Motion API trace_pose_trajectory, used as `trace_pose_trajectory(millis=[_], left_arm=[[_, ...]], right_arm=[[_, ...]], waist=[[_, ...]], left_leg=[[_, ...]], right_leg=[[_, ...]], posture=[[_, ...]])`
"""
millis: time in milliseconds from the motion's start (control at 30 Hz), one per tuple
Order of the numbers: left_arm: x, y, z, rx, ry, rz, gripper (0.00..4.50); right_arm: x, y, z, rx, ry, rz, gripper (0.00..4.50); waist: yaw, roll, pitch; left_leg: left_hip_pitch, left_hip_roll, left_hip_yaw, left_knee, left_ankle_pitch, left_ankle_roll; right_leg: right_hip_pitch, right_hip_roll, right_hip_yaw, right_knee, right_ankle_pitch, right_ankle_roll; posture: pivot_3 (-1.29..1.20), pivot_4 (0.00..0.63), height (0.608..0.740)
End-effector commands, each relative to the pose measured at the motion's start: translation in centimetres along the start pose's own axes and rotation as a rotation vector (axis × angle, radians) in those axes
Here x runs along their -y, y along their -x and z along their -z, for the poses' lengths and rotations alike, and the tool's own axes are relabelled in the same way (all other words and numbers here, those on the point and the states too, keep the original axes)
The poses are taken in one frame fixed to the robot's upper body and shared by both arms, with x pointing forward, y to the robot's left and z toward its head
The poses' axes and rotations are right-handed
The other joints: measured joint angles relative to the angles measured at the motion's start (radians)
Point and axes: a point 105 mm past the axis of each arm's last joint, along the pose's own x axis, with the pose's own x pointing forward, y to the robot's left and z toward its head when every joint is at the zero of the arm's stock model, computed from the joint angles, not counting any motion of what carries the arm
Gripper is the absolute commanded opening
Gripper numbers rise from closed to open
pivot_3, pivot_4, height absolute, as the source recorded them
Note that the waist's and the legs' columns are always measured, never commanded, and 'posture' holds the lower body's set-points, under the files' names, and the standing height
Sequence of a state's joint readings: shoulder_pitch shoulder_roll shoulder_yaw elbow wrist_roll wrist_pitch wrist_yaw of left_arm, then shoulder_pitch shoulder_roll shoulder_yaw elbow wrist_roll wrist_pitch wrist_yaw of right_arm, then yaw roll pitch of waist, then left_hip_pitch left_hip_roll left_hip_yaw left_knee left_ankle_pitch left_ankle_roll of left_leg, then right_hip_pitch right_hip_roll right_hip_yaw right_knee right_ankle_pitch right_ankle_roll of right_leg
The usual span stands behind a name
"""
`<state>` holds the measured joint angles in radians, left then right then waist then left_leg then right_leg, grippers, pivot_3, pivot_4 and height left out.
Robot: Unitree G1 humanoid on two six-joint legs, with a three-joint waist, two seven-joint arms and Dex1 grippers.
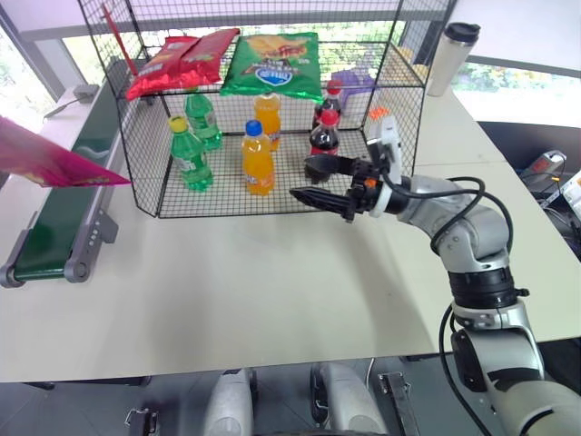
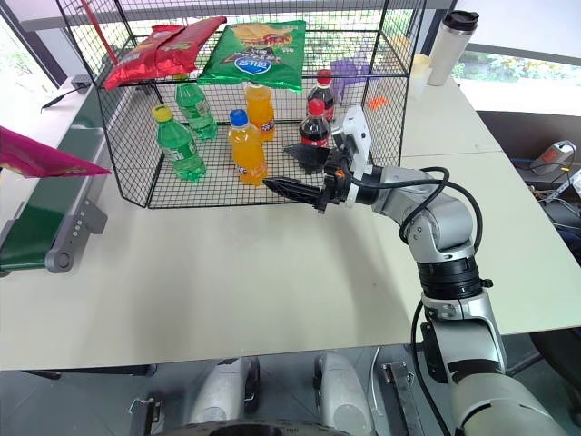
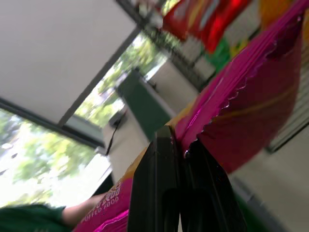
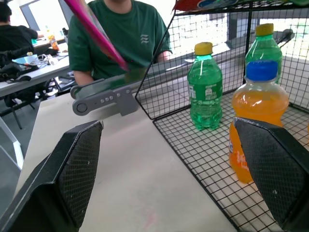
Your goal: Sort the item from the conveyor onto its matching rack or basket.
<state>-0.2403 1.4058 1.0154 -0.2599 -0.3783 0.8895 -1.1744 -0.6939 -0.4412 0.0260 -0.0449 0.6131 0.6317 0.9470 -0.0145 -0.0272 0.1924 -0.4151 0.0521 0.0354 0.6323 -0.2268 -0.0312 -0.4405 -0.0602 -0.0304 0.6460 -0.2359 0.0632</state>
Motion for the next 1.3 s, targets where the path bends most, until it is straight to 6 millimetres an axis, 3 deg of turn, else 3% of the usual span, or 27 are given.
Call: trace_pose_trajectory(millis=[33, 200, 367, 500, 633, 833, 933, 1167, 1300], left_arm=[[1.0, 0.6, -1.9, 0.032, 0.119, 0.14, 0.02], [2.4, -0.5, -5.0, 0.113, 0.208, 0.304, 0.02], [2.9, -2.8, -7.4, 0.28, 0.302, 0.361, 0.02], [3.9, -4.8, -8.0, 0.312, 0.343, 0.413, 0.02], [4.7, -6.4, -8.2, 0.322, 0.371, 0.448, 0.02], [5.7, -7.2, -7.9, 0.323, 0.409, 0.488, 0.02], [5.6, -7.4, -7.1, 0.309, 0.433, 0.474, 0.0], [5.3, -8.3, -5.0, 0.293, 0.42, 0.398, 0.0], [5.3, -8.8, -4.5, 0.32, 0.425, 0.385, 0.0]], right_arm=[[-1.5, -0.5, -0.2, 0.028, 0.056, -0.044, 4.5], [-2.1, -2.5, 2.2, 0.053, 0.114, -0.001, 4.5], [-2.4, -5.0, 1.6, 0.217, 0.12, 0.052, 4.5], [-2.8, -7.0, 1.2, 0.275, 0.137, 0.042, 4.5], [-3.2, -8.5, -1.2, 0.384, 0.145, 0.022, 4.5], [-4.1, -8.9, -4.4, 0.505, 0.13, -0.019, 4.5], [-4.1, -8.7, -5.2, 0.547, 0.096, -0.023, 3.7], [-4.4, -8.5, -5.1, 0.535, 0.088, -0.037, 0.12], [-4.4, -8.2, -4.8, 0.501, 0.097, -0.038, 0.02]], waist=[[-0.002, 0.001, 0.0], [-0.006, 0.001, 0.0], [-0.005, 0.001, 0.001], [0.001, 0.0, 0.0], [-0.003, 0.0, 0.0], [-0.004, 0.0, 0.0], [-0.004, 0.0, 0.0], [-0.002, 0.0, 0.0], [0.001, -0.001, 0.0]], left_leg=[[0.001, 0.0, 0.0, 0.0, 0.0, 0.0], [0.002, 0.002, -0.001, -0.001, 0.0, 0.0], [0.003, 0.001, -0.002, -0.001, 0.0, 0.0], [0.003, 0.001, -0.002, 0.001, 0.0, -0.001], [0.003, 0.001, -0.002, 0.002, 0.0, -0.001], [0.003, 0.001, -0.002, 0.001, 0.001, -0.001], [0.003, 0.001, -0.002, 0.001, 0.001, -0.001], [0.004, 0.001, -0.002, 0.0, 0.001, -0.001], [0.004, 0.001, -0.002, 0.001, 0.001, -0.001]], right_leg=[[0.0, 0.0, 0.0, 0.0, 0.0, 0.001], [0.0, 0.003, 0.001, 0.002, -0.001, -0.001], [0.001, 0.004, 0.001, 0.003, -0.001, -0.001], [0.003, 0.004, 0.001, 0.003, -0.001, 0.0], [0.003, 0.004, 0.001, 0.003, -0.001, 0.0], [0.003, 0.004, 0.001, 0.003, -0.001, 0.0], [0.003, 0.004, 0.001, 0.004, -0.001, 0.0], [0.003, 0.003, 0.001, 0.004, -0.001, 0.0], [0.003, 0.003, 0.001, 0.004, -0.001, 0.0]], posture=[[0.0, 0.15, 0.74], [0.0, 0.15, 0.74], [0.0, 0.15, 0.74], [0.0, 0.15, 0.74], [0.0, 0.15, 0.74], [0.0, 0.15, 0.74], [0.0, 0.15, 0.74], [0.0, 0.15, 0.74], [0.0, 0.15, 0.74]])
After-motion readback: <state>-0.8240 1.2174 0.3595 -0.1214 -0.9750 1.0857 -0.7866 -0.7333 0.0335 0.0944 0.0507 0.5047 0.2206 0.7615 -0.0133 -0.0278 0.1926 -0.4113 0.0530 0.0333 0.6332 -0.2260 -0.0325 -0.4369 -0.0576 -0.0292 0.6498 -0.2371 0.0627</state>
